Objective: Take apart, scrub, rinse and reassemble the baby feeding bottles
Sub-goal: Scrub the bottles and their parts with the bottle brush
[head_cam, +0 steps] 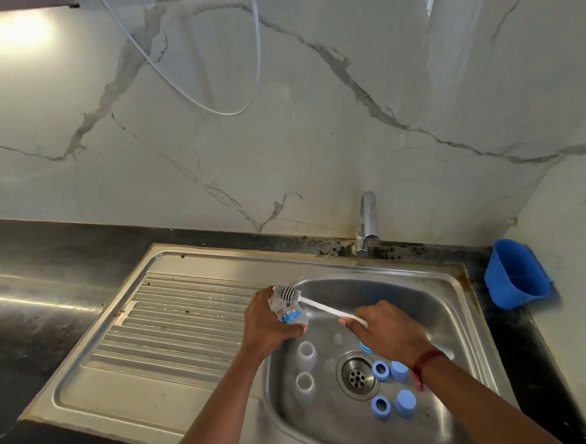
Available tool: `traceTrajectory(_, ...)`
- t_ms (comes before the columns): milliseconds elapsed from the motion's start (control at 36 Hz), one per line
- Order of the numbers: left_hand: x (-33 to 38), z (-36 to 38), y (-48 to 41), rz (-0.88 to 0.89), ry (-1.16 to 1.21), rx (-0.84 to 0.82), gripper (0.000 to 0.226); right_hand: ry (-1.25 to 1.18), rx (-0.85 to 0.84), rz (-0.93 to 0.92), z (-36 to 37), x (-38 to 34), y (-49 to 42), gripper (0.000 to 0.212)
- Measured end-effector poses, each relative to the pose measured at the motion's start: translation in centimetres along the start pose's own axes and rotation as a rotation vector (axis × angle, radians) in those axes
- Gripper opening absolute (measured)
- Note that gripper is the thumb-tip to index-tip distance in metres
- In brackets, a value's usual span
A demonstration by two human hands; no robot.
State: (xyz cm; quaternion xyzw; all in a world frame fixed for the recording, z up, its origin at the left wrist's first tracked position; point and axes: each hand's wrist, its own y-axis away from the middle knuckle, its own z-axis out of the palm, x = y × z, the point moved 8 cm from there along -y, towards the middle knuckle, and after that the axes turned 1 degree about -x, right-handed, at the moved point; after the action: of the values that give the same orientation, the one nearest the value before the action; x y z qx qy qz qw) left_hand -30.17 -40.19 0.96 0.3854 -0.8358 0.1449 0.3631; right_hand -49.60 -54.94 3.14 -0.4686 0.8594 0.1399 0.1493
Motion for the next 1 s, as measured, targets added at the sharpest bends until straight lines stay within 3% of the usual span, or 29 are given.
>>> traceTrajectory(139,-2.1,-1.5,-0.1,-0.127,0.096,0.073,0.097,-0.025,-0.050,-0.017,0.5,0.7,0.9,0.050)
traceTrajectory(306,-1.7,-1.7,-0.2,-0.117,0.096,0.061,0.104,-0.035,-0.069,-0.010,0.8,1.5,1.3,0.049)
traceTrajectory(472,0.7,-0.2,0.9,-0.034,0.124,0.002,0.111,-0.164,0.041,0.062,0.9,2.2,0.6,0.057)
traceTrajectory(778,-0.3,-2.5,0.7,-0.168,0.433,0.156,0.082,-0.321,0.094,0.013,1.5,2.0,2.1,0.058)
traceTrajectory(1000,1.0,-0.3,1.9,-0.137,0.473,0.036,0.089,-0.398,0.127,0.083,1.6,2.2,2.0,0.057)
